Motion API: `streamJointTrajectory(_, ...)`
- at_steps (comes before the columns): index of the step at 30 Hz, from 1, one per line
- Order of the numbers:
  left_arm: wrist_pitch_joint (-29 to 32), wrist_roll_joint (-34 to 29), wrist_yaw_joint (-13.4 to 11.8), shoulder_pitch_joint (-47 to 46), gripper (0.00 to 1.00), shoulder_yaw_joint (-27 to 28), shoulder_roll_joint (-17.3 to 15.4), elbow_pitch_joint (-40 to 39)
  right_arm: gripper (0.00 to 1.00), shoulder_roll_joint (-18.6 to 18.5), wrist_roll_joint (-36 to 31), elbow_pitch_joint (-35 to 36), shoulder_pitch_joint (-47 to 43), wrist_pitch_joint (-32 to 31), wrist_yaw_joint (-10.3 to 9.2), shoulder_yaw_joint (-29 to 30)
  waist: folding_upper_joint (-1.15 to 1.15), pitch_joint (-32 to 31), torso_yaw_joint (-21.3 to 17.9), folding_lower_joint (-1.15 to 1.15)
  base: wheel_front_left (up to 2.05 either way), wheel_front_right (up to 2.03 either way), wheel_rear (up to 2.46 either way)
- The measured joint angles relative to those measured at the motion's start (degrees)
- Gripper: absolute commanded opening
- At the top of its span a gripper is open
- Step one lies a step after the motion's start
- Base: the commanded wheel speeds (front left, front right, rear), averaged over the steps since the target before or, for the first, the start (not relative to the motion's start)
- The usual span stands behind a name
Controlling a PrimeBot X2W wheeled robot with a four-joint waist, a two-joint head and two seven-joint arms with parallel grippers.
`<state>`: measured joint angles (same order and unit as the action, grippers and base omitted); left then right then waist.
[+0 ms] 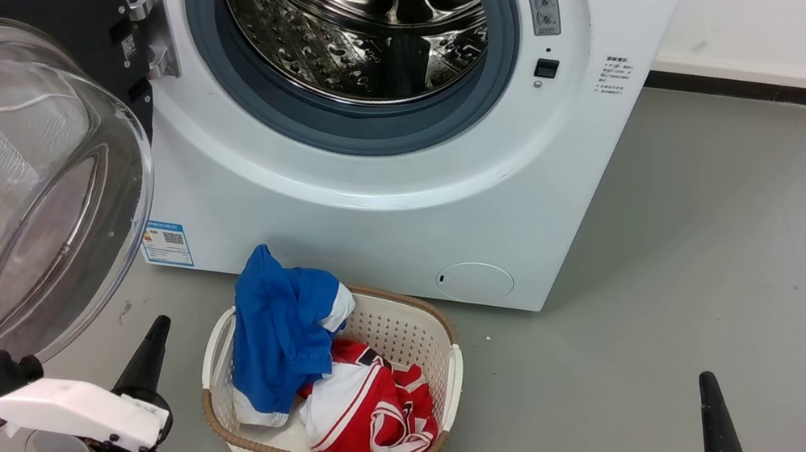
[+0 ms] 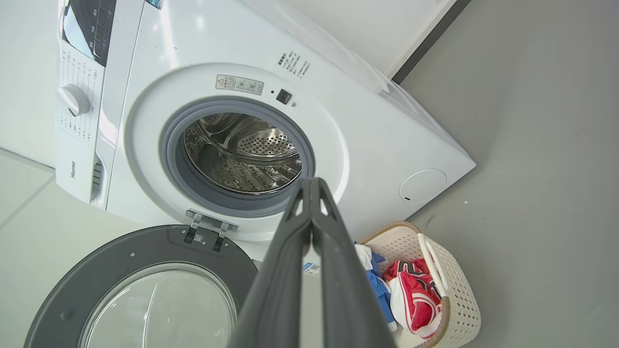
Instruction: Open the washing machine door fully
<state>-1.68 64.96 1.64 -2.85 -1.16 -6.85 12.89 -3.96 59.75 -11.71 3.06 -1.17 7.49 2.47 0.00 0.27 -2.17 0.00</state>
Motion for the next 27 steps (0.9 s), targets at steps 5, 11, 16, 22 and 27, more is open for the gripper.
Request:
streamJointTrajectory(5, 0.7, 2.6, 0.7, -0.1, 0.0, 0.8, 0.3, 0.1, 0.0, 0.1, 3.2, -0.3, 0.4, -0.5, 0.0, 0.4, 0.0, 0.0, 0.2, 0.0, 0.0, 0.0, 0.0)
streamJointTrajectory(11, 1.6, 5.6, 1.3, -0.8, 0.0, 1.6, 0.6, 0.2, 0.0, 0.2, 6.7, -0.5, 0.5, -1.2, 0.0, 0.8, 0.0, 0.0, 0.4, 0.0, 0.0, 0.0, 0.0)
streamJointTrajectory(16, 2.4, 8.0, 1.8, -0.9, 0.0, 2.2, 1.1, 0.3, 0.0, 0.3, 9.6, -0.7, 0.6, -1.7, 0.0, 1.1, 0.0, 0.0, 0.5, 0.0, 0.0, 0.0, 0.0)
streamJointTrajectory(22, 3.1, 10.7, 2.3, -1.1, 0.0, 3.1, 1.6, 0.4, 0.0, 0.3, 12.9, -1.0, 1.2, -2.2, 0.0, 1.6, 0.0, 0.0, 0.7, 0.0, 0.0, 0.0, 0.0)
streamJointTrajectory(27, 3.9, 12.8, 2.8, -1.3, 0.0, 3.6, 1.9, 0.5, 0.0, 0.4, 15.4, -1.2, 1.4, -2.4, 0.0, 1.8, 0.0, 0.0, 0.9, 0.0, 0.0, 0.0, 0.0)
